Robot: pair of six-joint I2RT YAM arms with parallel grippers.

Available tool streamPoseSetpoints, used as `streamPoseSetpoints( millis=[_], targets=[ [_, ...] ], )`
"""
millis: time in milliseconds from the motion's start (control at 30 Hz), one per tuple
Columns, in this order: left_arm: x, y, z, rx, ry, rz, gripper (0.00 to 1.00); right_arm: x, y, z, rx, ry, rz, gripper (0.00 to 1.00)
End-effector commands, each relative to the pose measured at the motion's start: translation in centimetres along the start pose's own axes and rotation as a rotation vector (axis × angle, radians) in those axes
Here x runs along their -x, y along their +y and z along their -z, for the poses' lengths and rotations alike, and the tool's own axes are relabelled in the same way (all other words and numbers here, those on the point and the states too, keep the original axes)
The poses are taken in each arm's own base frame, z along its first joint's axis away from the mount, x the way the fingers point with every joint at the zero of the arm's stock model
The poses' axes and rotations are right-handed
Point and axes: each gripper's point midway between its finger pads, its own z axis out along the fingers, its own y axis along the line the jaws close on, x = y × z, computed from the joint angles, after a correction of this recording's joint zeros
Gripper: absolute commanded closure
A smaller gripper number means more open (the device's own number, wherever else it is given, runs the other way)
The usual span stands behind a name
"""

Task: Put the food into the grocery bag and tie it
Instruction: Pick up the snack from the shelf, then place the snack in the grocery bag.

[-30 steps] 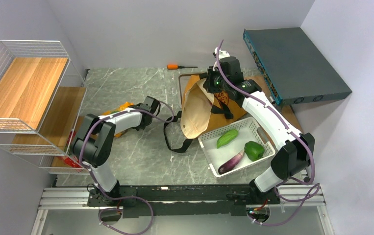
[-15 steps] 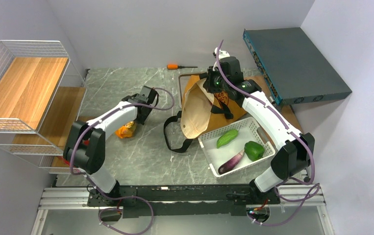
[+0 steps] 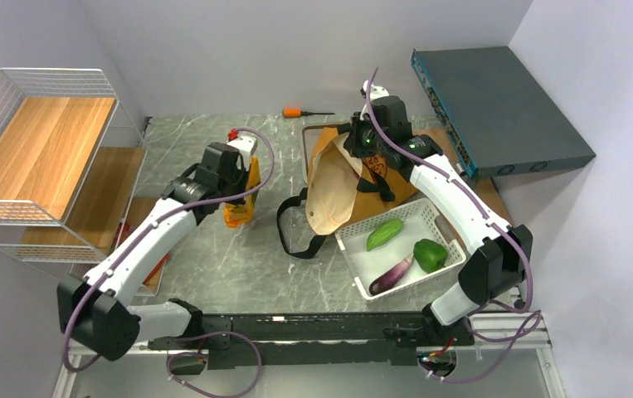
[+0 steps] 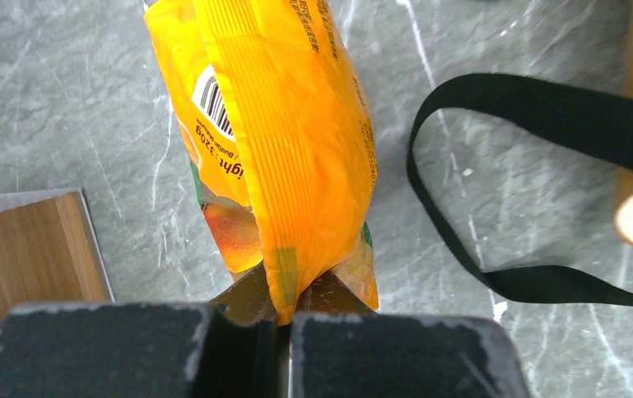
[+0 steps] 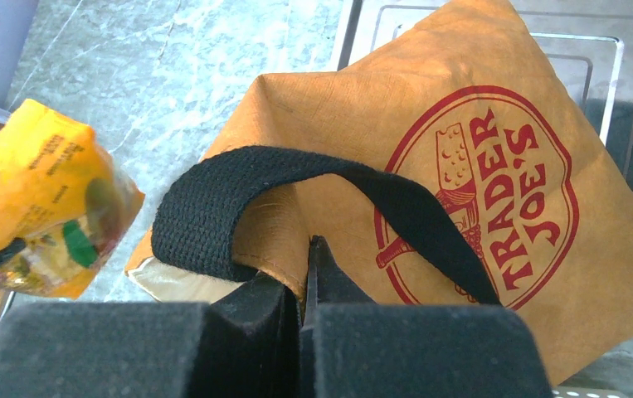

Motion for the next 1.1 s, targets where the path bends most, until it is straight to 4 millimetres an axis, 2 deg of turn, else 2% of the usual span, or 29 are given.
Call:
streamPoseSetpoints(
  millis=[0,300,533,633,1067],
  targets=[
    [5.5,-1.0,3.3,-0.088,-0.242,0.049,1.0,2.0,0.0,1.1,0.001,-0.068,-0.007,1.0],
    [7.1,-3.4,6.9,-0.263,-0.282,-0.05,1.0,1.9,0.0,0.8,0.002,-0.062,-0.011,1.0],
    [8.2,-5.0,11.0,-0.4,-0.312,-0.156,1.0,2.0,0.2,0.5,0.01,-0.059,-0.015,1.0],
    [8.1,-6.0,12.4,-0.476,-0.307,-0.203,1.0,1.9,0.3,0.3,0.014,-0.055,-0.019,1.0],
    [8.2,-9.8,16.2,-0.748,-0.255,-0.261,1.0,2.1,0.3,0.3,0.014,-0.059,-0.015,1.0]
  ],
)
